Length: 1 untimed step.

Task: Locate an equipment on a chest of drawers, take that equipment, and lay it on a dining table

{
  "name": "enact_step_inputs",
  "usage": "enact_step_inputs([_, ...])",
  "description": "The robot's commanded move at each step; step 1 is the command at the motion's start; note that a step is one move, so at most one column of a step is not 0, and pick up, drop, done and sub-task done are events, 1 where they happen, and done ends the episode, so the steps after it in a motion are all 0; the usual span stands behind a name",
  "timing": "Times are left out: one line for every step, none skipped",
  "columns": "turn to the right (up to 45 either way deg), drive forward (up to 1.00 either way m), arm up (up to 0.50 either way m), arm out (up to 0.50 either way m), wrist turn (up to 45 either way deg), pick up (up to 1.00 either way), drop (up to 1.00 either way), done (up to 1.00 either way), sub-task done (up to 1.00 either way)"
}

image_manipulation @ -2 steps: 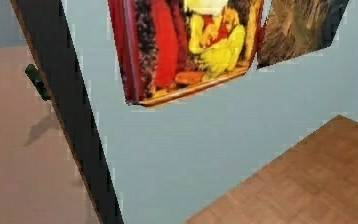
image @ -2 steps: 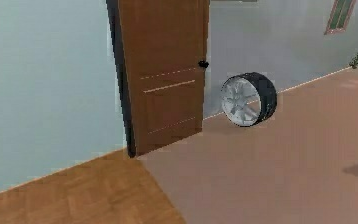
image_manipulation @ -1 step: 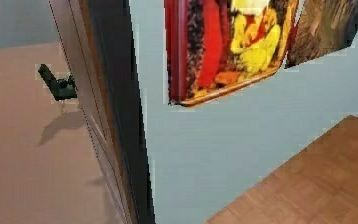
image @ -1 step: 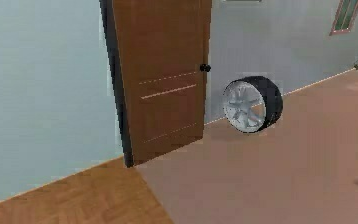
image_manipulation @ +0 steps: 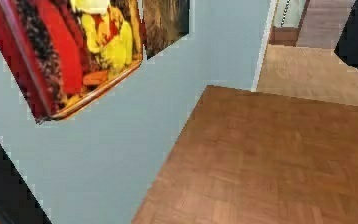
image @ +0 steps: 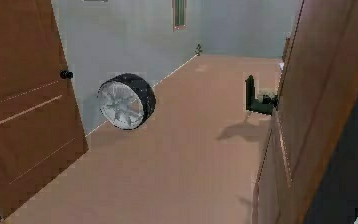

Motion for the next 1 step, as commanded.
enact_step_inputs([0.0, 1.0, 0.0, 0.0, 0.0, 0.0, 0.0, 0.0, 0.0])
